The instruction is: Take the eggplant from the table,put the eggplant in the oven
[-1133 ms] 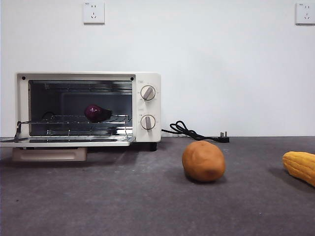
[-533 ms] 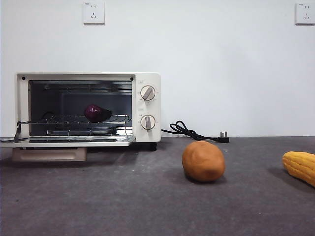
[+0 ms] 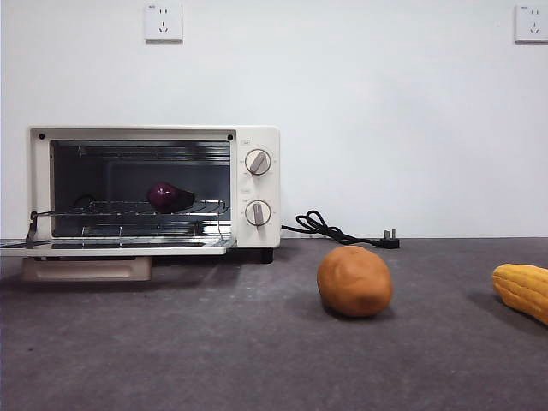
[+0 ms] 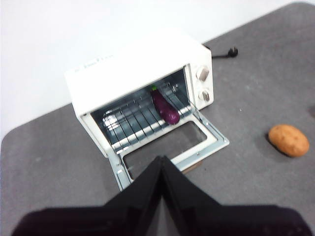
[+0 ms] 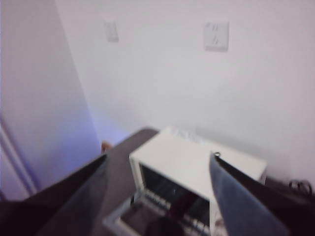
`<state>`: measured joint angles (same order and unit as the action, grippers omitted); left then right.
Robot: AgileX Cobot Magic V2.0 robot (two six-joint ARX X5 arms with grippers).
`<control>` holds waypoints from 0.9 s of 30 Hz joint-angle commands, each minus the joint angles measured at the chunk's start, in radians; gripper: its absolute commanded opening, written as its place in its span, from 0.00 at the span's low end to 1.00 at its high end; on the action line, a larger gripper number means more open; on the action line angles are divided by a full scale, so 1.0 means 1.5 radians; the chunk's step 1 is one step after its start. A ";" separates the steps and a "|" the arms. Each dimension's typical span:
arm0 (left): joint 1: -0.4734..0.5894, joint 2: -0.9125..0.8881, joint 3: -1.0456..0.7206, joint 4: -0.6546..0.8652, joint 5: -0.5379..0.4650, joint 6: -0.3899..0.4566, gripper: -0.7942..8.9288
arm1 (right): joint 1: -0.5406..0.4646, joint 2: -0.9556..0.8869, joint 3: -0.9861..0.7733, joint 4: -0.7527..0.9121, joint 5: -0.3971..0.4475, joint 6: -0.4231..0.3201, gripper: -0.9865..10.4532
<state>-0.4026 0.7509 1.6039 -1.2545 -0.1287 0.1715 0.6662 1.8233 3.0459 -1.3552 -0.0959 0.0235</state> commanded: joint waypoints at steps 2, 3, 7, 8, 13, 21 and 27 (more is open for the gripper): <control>-0.003 0.000 -0.005 0.003 -0.005 -0.001 0.08 | 0.000 -0.018 -0.116 -0.017 -0.003 -0.004 0.34; -0.003 0.000 -0.005 0.004 -0.009 0.000 0.08 | -0.001 -0.029 -0.149 -0.017 -0.001 -0.009 0.28; -0.003 0.000 -0.005 0.004 -0.037 0.008 0.08 | -0.003 -0.085 -0.271 -0.017 0.002 -0.044 0.08; -0.003 0.000 -0.005 0.005 -0.037 0.008 0.08 | -0.003 -0.100 -0.301 -0.017 0.005 -0.050 0.08; -0.003 0.000 -0.005 0.018 -0.037 0.008 0.08 | -0.003 -0.168 -0.425 -0.017 0.005 -0.074 0.08; -0.003 0.007 -0.005 0.020 -0.037 0.007 0.08 | -0.003 -0.256 -0.555 -0.017 0.004 -0.089 0.08; -0.003 0.016 -0.008 0.042 -0.037 -0.009 0.08 | -0.003 -0.283 -0.567 -0.017 -0.002 -0.089 0.08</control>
<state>-0.4026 0.7773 1.6016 -1.2087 -0.1814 0.1711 0.6617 1.4094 2.2005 -1.3552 -0.0917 -0.1020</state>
